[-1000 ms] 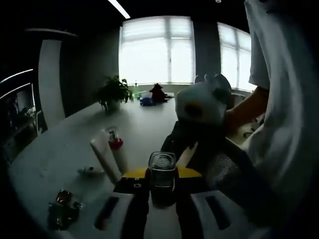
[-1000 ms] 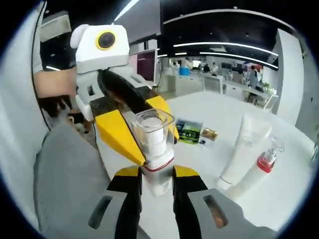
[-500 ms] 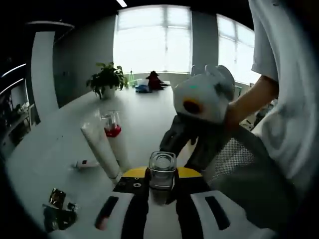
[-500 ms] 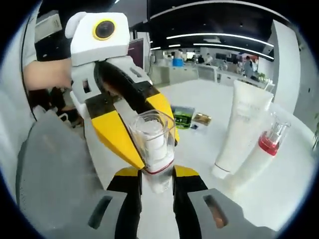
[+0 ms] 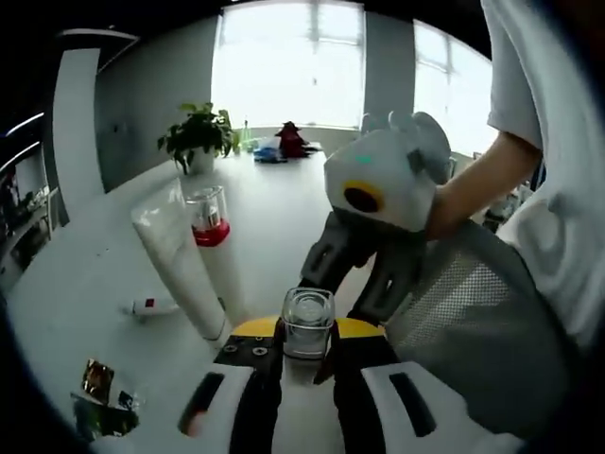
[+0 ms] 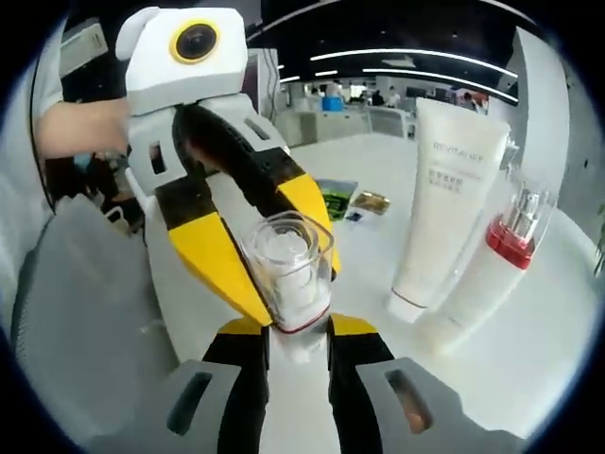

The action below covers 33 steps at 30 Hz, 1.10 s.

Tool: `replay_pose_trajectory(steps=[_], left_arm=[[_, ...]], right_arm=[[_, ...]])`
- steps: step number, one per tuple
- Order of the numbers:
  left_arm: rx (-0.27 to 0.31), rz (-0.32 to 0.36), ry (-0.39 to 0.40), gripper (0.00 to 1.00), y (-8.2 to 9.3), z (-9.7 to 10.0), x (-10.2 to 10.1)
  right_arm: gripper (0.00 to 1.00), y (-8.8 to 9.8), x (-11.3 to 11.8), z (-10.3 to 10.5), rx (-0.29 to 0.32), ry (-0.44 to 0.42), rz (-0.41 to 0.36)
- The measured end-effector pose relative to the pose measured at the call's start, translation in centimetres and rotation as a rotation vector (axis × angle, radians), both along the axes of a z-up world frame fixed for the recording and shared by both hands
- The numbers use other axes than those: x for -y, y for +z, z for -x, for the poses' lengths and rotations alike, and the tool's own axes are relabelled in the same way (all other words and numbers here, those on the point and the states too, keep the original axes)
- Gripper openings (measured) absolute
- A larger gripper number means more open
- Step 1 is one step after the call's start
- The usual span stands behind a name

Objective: Arrange the skincare products in the storage area until every visible bottle or jar stands upright without overlapping.

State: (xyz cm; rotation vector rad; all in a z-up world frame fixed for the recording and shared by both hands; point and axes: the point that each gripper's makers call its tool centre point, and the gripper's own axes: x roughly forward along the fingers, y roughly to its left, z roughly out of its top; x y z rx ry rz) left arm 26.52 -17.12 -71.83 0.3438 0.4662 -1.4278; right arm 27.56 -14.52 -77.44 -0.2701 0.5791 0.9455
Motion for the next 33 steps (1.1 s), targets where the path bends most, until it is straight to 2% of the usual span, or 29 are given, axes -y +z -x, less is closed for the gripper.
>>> replay_pose_trajectory(steps=[14, 25, 29, 33], left_arm=[[-0.005, -0.030, -0.002, 0.14, -1.1, -0.3, 0.9], [-0.072, 0.032, 0.041, 0.15, -0.5, -0.8, 1.5], [-0.106, 0.067, 0.065, 0.20, -0.3, -0.8, 1.7], [-0.105, 0.072, 0.094, 0.28, -0.4, -1.1, 1.5]], right_arm=[[0.23, -1.2, 1.1, -0.3, -0.011, 0.028, 0.060], [0.23, -1.3, 1.6, -0.9, -0.013, 0.000, 0.032], [0.23, -1.2, 1.9, -1.2, -0.012, -0.011, 0.027], [0.23, -1.2, 2.6, -1.6, -0.010, -0.020, 0.028]])
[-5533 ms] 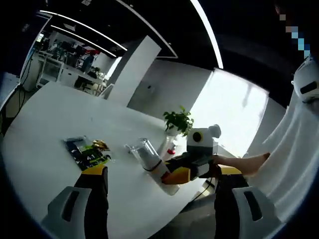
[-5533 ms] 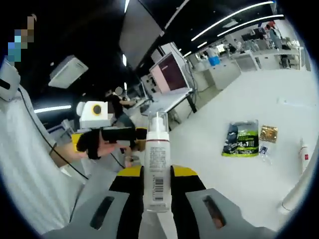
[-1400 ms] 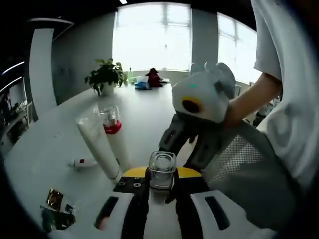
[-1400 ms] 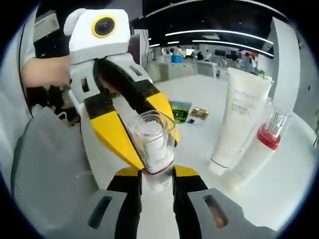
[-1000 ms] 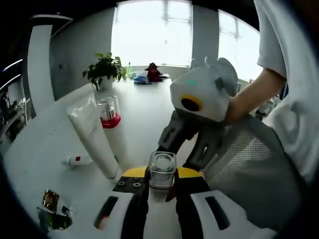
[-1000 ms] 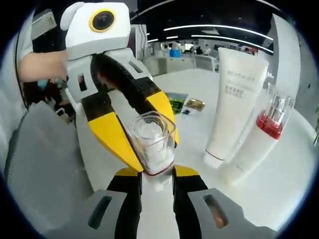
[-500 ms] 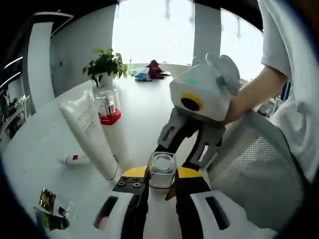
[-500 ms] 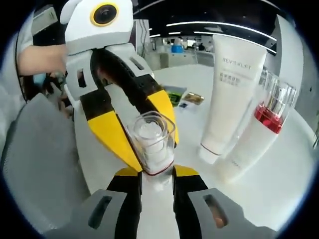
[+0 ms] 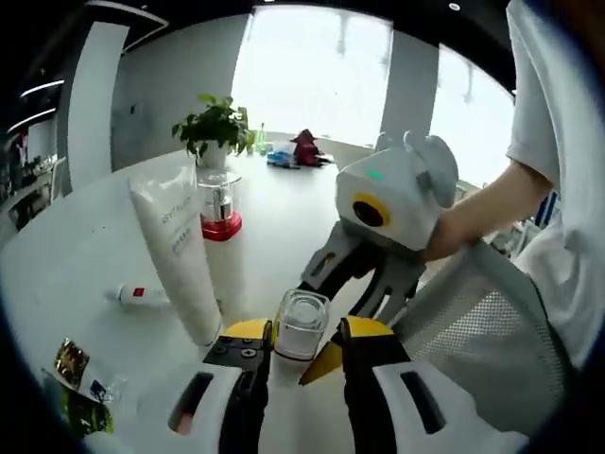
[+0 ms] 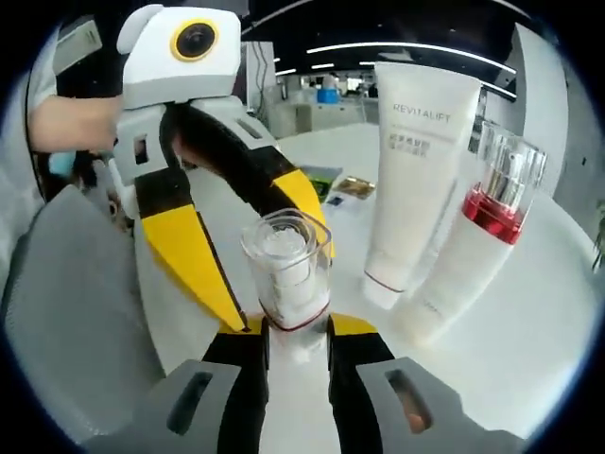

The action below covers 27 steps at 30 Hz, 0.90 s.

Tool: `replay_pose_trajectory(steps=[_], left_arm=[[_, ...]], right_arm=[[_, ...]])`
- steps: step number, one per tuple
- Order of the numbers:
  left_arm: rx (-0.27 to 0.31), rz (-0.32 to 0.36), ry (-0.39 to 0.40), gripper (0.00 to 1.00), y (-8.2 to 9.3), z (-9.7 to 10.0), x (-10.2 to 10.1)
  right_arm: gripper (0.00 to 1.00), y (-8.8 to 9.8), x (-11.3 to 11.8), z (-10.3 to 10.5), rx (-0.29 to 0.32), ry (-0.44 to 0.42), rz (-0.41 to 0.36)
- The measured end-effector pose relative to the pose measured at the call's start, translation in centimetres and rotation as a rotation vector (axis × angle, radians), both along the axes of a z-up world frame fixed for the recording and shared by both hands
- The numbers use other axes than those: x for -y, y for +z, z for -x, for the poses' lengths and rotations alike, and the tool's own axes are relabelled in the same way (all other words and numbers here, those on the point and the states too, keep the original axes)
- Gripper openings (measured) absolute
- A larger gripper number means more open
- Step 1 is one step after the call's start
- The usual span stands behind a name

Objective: Arrange the skincare products in the storage area until every visible bottle or jar stands upright without overlapping.

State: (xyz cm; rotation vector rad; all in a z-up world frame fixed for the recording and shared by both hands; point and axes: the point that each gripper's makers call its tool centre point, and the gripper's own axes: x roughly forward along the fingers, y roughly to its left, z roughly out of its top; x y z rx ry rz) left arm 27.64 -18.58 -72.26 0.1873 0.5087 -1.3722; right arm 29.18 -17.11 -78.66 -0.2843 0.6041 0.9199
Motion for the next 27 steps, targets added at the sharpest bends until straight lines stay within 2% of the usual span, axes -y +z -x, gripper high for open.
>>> replay_pose_trajectory(steps=[3, 12, 27], left_arm=[[0.001, -0.009, 0.014, 0.34, -0.2, -0.2, -0.4], [-0.013, -0.021, 0.058, 0.36, -0.8, -0.6, -1.8], [-0.062, -0.042, 0.118, 0.37, -2.0, 1.1, -3.8]], right_arm=[[0.23, 0.0, 0.5, -0.3, 0.001, 0.000, -0.003], [0.23, 0.0, 1.9, -1.6, -0.001, -0.004, -0.001], [0.23, 0.0, 3.7, -3.7, 0.004, -0.014, 0.007]])
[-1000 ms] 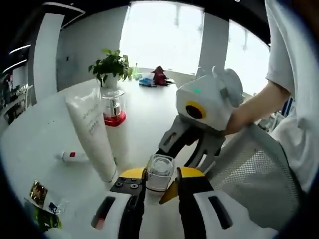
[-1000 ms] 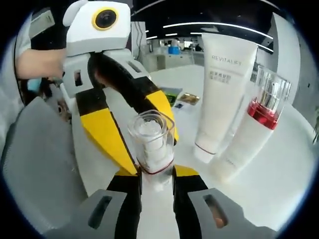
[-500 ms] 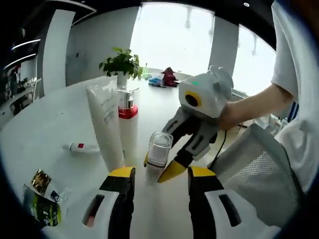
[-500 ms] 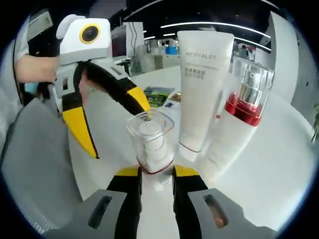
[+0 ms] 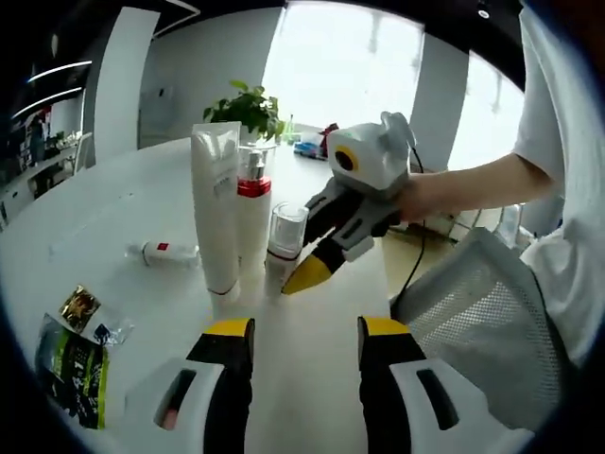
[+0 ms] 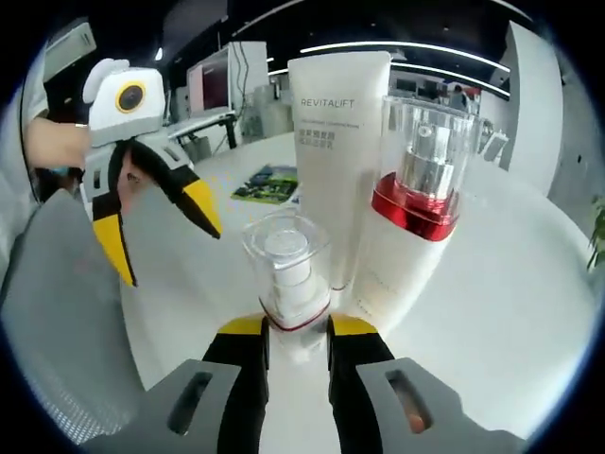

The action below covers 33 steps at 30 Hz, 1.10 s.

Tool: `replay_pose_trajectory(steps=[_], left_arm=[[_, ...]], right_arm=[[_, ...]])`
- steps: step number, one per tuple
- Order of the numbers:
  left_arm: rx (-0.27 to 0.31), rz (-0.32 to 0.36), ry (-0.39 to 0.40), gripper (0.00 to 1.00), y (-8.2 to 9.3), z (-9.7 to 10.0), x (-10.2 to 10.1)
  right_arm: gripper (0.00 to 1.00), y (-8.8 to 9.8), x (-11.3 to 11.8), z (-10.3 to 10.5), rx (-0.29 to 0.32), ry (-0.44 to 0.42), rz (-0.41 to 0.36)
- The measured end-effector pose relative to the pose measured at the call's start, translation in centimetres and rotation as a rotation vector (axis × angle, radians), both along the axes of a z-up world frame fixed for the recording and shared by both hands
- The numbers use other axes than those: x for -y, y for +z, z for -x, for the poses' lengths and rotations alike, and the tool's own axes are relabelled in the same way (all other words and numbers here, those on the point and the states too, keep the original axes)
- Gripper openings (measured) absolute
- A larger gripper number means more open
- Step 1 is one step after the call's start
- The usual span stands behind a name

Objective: Arrange the skincare products in the storage area until every visible bottle or jar stands upright without overlapping.

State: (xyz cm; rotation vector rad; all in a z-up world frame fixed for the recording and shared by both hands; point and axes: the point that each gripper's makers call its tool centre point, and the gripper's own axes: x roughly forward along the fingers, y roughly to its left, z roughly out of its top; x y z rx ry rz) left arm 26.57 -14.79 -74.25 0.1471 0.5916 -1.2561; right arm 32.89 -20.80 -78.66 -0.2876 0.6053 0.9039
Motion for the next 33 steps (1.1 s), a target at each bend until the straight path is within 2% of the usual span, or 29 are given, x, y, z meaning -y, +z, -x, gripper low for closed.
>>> replay_pose_trajectory(steps=[14, 21, 33], left_arm=[[-0.019, -0.005, 0.009, 0.37, -0.5, 0.5, -0.4], [-0.018, -0.005, 0.007, 0.42, -0.5, 0.5, -0.4], [-0.017, -0.009, 0.012, 0.43, -0.6, 0.5, -0.8]], right_arm=[[0.23, -0.1, 0.6, -0.6, -0.005, 0.009, 0.016], [0.23, -0.2, 0.6, -0.8, -0.007, 0.010, 0.015], [0.25, -0.3, 1.2, -0.8, -0.022, -0.039, 0.021]])
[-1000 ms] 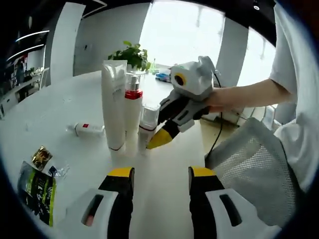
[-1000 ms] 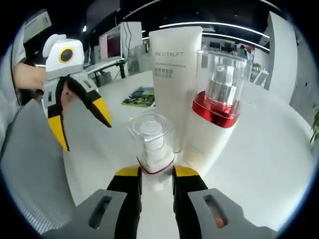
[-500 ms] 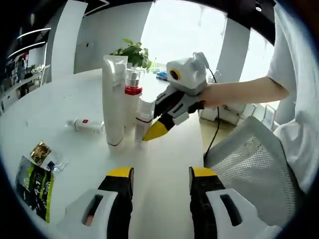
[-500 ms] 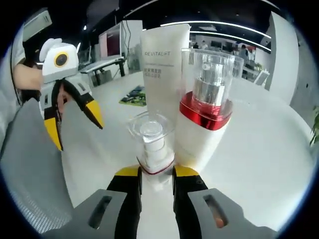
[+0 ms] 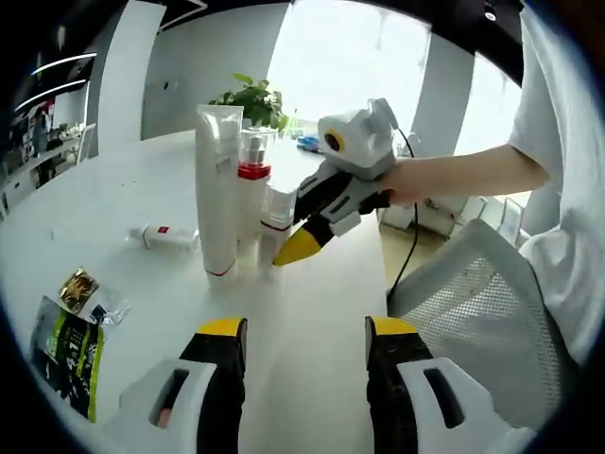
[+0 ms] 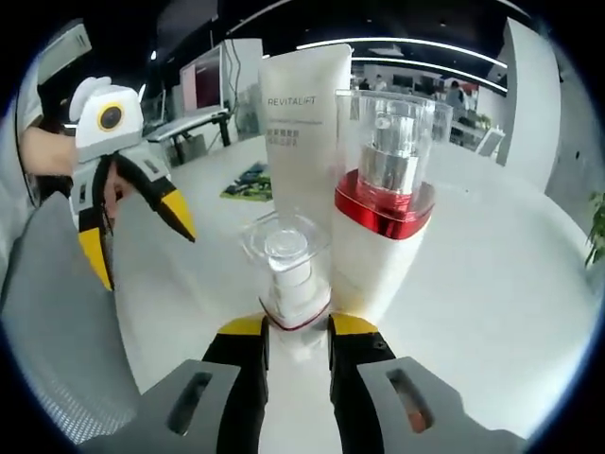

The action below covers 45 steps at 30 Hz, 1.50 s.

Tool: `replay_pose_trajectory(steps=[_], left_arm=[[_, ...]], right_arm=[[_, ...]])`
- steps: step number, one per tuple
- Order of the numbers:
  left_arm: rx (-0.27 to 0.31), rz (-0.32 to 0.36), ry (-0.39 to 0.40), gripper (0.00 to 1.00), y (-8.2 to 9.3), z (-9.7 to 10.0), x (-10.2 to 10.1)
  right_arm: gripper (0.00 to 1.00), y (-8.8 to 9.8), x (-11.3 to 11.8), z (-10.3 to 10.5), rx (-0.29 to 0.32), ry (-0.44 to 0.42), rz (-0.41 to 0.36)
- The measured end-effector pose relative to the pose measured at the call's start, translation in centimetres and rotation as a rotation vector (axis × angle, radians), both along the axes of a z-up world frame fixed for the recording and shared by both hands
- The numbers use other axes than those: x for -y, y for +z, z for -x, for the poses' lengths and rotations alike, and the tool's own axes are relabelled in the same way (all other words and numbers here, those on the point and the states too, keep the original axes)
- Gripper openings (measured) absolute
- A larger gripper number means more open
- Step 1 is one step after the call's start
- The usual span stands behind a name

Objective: Arrange the skincare products in the storage area until every visible bottle or jar stands upright without overlapping.

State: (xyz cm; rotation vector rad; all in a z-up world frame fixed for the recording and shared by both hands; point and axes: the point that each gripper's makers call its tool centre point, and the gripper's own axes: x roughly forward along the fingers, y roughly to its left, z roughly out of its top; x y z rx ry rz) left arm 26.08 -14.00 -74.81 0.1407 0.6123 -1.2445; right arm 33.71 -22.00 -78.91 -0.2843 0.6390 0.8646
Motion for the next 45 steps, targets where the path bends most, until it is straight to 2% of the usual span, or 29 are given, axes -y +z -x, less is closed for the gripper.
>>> replay_pose_trajectory(steps=[10, 23, 28, 29, 36, 39, 41, 45], left_arm=[[0.002, 0.002, 0.003, 0.44, 0.2, 0.2, -0.2], [-0.026, -0.018, 0.049, 0.56, 0.4, 0.7, -1.7], [-0.047, -0.012, 0.102, 0.56, 0.3, 0.4, -3.3], [-0.053, -0.010, 0.129, 0.56, 0.4, 0.5, -3.1], [-0.077, 0.030, 0.267, 0.59, 1.0, 0.3, -6.4], [-0.089, 0.038, 0.303, 0.60, 1.5, 0.9, -7.6], [-0.125, 0.073, 0.336, 0.62, 2.1, 1.4, -8.3], [-0.123, 0.106, 0.384, 0.63, 2.9, 2.0, -10.0]], right_arm=[[0.31, 0.2, 0.6, 0.3, -0.019, -0.041, -0.003], [0.46, 0.7, 1.4, 1.6, -0.056, -0.113, 0.009], [0.50, 1.3, 1.5, 2.3, -0.056, -0.142, -0.004], [0.51, 1.4, 1.5, 2.4, -0.058, -0.147, -0.005], [0.60, 2.1, 1.2, 3.7, -0.064, -0.180, -0.003], [0.64, 2.2, 1.1, 4.1, -0.073, -0.196, -0.011], [0.66, 2.5, 0.7, 4.8, -0.073, -0.202, -0.021], [0.68, 2.6, 0.2, 5.5, -0.080, -0.209, -0.038]])
